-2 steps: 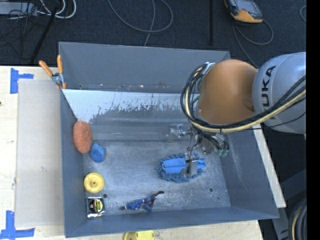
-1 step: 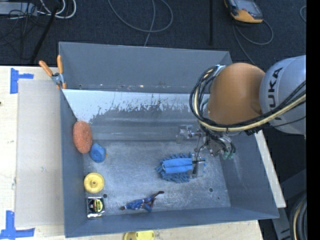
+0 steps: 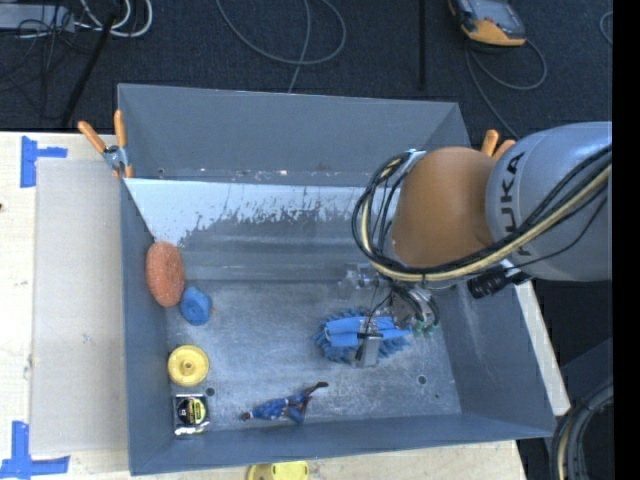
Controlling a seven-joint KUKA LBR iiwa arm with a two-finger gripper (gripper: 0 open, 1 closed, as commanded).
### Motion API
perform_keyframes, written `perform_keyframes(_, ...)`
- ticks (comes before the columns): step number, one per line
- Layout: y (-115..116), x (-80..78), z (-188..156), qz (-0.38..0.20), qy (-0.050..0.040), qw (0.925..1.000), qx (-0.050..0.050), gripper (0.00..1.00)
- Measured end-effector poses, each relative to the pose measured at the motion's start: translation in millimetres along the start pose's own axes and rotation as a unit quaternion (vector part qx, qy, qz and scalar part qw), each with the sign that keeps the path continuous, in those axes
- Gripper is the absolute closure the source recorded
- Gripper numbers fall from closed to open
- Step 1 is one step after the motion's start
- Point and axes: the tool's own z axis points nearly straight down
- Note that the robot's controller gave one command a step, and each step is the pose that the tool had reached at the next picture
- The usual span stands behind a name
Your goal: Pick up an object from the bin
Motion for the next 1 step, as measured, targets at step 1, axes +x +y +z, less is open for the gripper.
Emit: perform_keyframes(1,13.4,-3.8,50.3,0.039,0.0012,0.9992,0.0,1.0)
